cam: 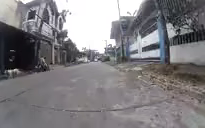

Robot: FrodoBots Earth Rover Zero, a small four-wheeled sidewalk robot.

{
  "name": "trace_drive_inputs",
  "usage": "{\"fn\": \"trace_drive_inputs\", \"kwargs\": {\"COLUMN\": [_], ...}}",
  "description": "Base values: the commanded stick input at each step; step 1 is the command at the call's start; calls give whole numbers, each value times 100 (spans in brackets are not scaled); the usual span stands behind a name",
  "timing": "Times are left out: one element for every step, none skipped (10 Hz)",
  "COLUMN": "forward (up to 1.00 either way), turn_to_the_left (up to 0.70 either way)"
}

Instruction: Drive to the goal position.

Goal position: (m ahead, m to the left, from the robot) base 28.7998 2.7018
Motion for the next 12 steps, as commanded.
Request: {"fn": "trace_drive_inputs", "kwargs": {"forward": [100,100,100,100,100,100,100,100,100,100,100,100], "turn_to_the_left": [1,1,1,1,1,1,-33,-39,-39,-5,1,1]}}
